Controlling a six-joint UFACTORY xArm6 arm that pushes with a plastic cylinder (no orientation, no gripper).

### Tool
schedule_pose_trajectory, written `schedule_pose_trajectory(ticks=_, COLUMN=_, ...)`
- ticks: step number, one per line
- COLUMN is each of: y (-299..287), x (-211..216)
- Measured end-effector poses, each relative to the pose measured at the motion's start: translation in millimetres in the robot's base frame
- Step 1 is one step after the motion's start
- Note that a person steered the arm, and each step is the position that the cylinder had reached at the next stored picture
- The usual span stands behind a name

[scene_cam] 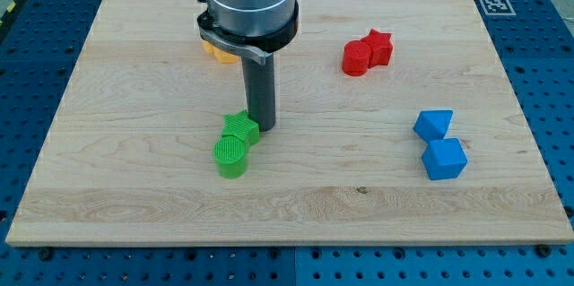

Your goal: Nudge the blue cube left a bit

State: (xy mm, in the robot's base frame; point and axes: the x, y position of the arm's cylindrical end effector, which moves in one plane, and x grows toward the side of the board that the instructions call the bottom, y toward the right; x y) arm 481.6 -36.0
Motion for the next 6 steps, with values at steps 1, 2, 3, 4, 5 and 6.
schedule_pose_trajectory(ticks=1, y=0, x=0)
schedule_pose_trajectory(ticks=2, y=22, x=0)
schedule_pose_trajectory(ticks=3, y=53, x=0)
schedule_pose_trajectory(ticks=4, y=76, x=11)
schedule_pose_trajectory(ticks=5, y=111, x=45)
schedule_pose_trajectory(ticks=6, y=139, x=90)
